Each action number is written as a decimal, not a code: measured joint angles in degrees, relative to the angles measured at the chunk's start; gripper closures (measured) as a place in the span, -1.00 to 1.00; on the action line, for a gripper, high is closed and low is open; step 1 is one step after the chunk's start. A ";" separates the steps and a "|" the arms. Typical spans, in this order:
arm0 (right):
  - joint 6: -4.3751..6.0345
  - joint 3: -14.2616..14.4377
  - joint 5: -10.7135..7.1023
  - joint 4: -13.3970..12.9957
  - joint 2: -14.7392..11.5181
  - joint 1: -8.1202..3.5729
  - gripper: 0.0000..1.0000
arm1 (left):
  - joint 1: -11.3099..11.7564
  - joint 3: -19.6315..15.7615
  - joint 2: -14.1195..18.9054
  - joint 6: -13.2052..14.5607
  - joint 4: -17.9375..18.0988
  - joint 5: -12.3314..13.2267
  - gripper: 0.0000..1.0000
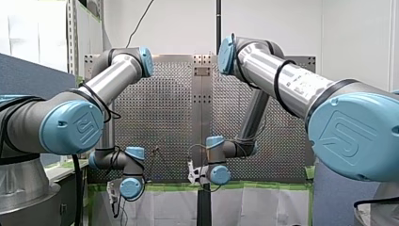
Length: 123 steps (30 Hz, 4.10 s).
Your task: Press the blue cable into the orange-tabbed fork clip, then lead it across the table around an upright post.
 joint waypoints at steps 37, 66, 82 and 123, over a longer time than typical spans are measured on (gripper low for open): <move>-0.24 -0.14 -0.95 1.75 -4.38 -1.26 1.00 | 0.03 -7.13 14.01 1.94 -6.09 1.89 0.97; -0.16 -0.12 -0.88 1.82 -4.41 -1.33 1.00 | 2.13 -7.01 21.03 2.68 -7.26 3.02 0.97; -0.01 -0.28 -0.89 1.60 -4.41 -1.04 1.00 | 6.17 -3.18 18.81 0.10 -9.74 7.36 0.97; -0.58 -3.26 0.57 2.22 -4.41 0.38 1.00 | 7.74 6.94 14.84 -1.50 -18.40 12.00 0.97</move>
